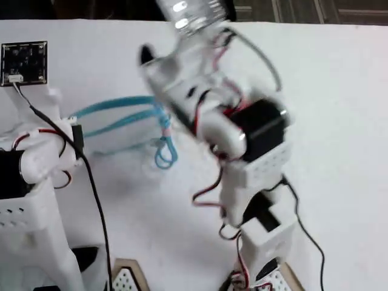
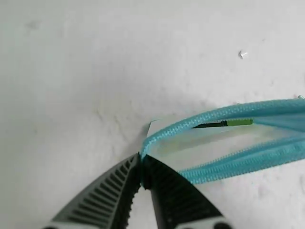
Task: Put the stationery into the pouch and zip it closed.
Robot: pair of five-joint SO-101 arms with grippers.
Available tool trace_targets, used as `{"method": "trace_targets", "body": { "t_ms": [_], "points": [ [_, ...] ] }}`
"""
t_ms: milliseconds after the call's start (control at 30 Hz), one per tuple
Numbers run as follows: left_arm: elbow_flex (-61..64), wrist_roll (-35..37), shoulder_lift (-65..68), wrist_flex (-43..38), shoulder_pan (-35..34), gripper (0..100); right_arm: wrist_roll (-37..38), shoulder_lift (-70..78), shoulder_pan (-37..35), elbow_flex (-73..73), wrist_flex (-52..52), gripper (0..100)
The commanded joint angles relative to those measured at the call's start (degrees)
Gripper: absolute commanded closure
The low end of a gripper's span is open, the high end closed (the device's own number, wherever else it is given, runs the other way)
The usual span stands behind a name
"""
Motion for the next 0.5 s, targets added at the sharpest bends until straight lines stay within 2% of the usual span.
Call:
{"method": "trace_targets", "body": {
  "t_ms": [0,100,267,367,467],
  "points": [
    [-0.3,0.0,-0.4,-0.1,0.0,98,6.9,0.7,9.5,5.6,0.9,58.7],
    [-0.3,0.0,-0.4,-0.1,0.0,98,17.8,3.0,12.8,18.9,0.9,58.7],
    [-0.4,0.0,-0.4,-0.1,0.0,98,33.1,7.4,12.0,38.7,-0.4,58.7],
    [-0.5,0.0,-0.4,-0.1,0.0,98,38.6,12.0,10.9,42.4,-4.1,58.7],
    [-0.5,0.0,-0.4,0.0,0.0,98,40.4,18.1,9.8,42.2,-7.2,58.7]
  ]
}}
